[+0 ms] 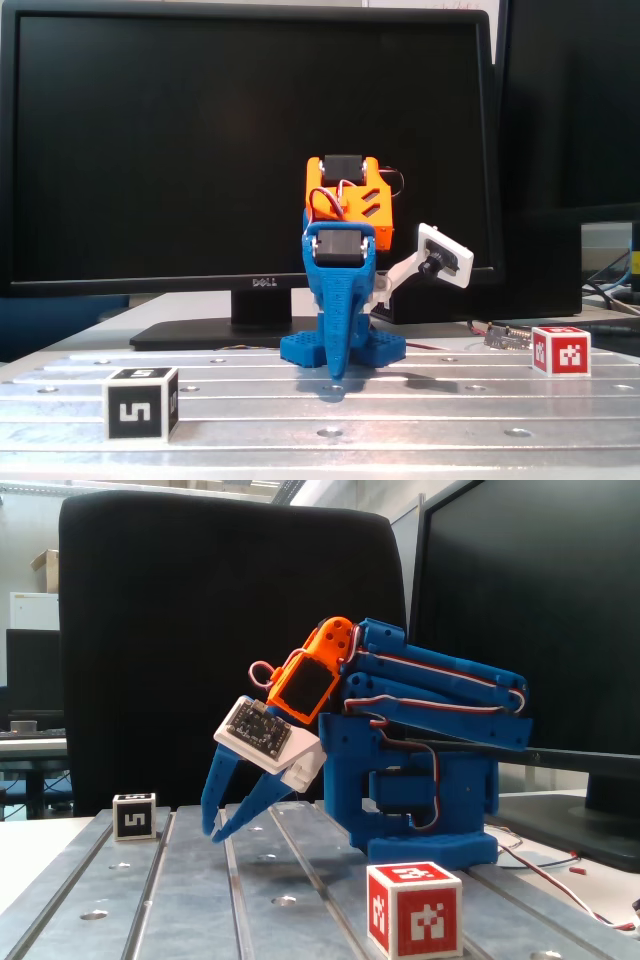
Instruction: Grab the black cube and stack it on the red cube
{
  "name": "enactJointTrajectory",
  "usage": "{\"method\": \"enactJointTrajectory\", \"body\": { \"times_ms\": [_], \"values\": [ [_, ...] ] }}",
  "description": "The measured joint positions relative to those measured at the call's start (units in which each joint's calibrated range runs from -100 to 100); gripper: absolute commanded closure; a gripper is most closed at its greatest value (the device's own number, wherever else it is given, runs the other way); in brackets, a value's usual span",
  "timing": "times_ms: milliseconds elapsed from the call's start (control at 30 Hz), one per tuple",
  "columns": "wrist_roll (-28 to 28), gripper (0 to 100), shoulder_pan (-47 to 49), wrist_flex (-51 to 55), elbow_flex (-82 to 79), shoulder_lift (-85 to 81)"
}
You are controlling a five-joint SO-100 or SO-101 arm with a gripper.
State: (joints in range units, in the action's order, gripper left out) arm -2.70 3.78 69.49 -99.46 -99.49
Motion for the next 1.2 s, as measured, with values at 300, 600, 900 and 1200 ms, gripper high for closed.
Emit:
{"method": "enactJointTrajectory", "body": {
  "times_ms": [300,600,900,1200],
  "values": [
    [0.0,99,0.0,-0.3,0.0,0.1],
    [0.0,99,0.1,-2.3,1.0,0.1],
    [0.7,99,0.1,-2.3,5.8,1.1],
    [2.3,99,-1.7,-3.2,20.7,24.1]
  ]
}}
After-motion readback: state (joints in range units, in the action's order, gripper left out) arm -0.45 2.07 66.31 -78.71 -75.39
